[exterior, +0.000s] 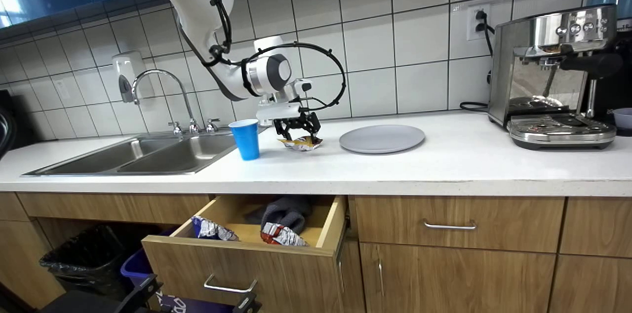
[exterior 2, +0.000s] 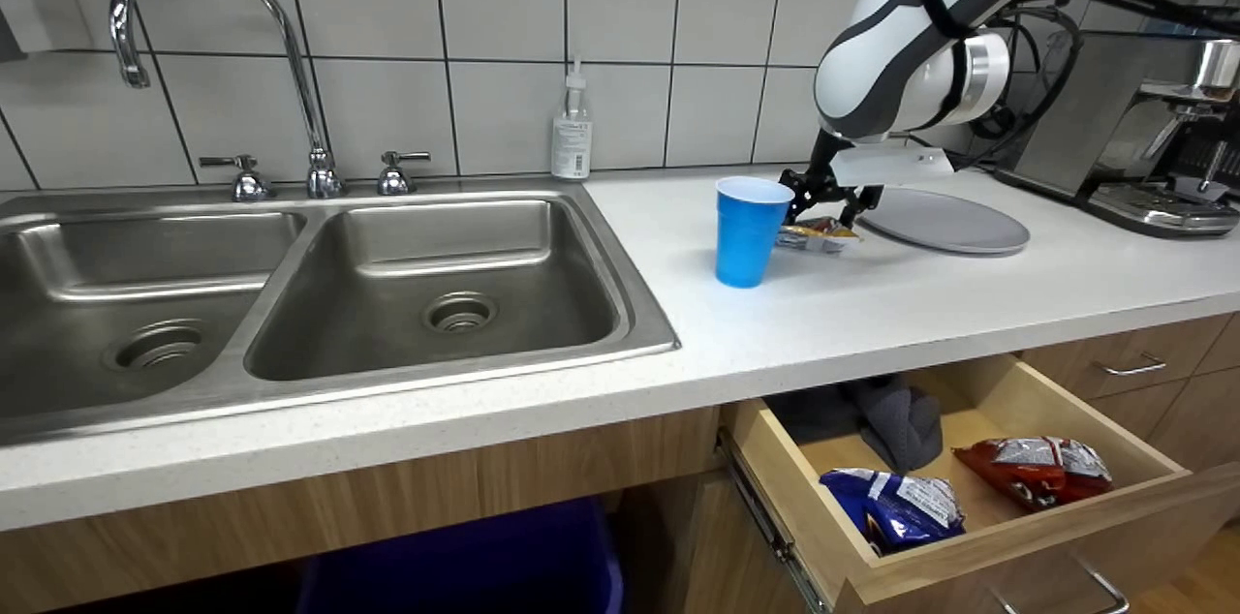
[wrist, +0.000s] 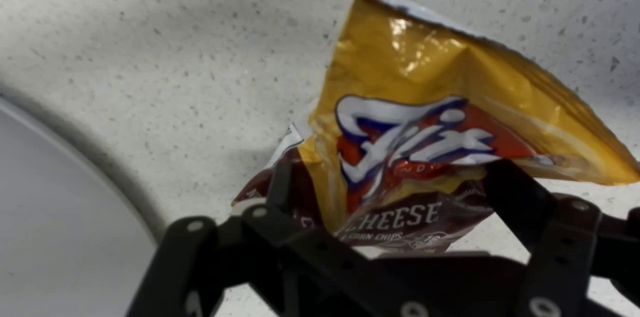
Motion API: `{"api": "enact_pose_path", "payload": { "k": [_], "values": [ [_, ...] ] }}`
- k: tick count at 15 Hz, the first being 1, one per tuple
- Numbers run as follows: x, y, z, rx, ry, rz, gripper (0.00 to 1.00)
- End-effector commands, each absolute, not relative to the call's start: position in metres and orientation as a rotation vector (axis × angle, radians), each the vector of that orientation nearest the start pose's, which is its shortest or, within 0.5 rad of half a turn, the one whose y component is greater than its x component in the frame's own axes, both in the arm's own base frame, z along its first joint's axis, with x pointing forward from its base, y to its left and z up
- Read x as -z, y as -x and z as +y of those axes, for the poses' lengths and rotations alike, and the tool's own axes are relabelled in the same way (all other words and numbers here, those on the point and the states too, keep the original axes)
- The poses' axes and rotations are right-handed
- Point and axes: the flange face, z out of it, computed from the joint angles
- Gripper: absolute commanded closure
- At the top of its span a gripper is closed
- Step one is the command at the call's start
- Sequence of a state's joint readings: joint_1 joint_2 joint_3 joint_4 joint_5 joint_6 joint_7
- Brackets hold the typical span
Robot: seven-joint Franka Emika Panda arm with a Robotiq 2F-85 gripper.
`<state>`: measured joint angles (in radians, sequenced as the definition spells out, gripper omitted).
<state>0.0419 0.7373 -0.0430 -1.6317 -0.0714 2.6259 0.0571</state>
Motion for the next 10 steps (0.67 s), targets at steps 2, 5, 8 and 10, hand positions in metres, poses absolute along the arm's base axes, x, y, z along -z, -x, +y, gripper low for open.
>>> {"api": "enact_pose_path", "payload": {
  "k": [2, 5, 8, 10],
  "values": [
    [-0.213, -0.71, 0.005, 0.372, 3.184, -0.02, 0.0],
    [-0.213, -0.704, 0.006, 0.353, 3.186, -0.026, 0.0],
    [-0.21, -0.697, 0.008, 0.34, 3.191, -0.043, 0.0],
    [-0.209, -0.691, 0.01, 0.329, 3.194, -0.056, 0.0]
  ]
}}
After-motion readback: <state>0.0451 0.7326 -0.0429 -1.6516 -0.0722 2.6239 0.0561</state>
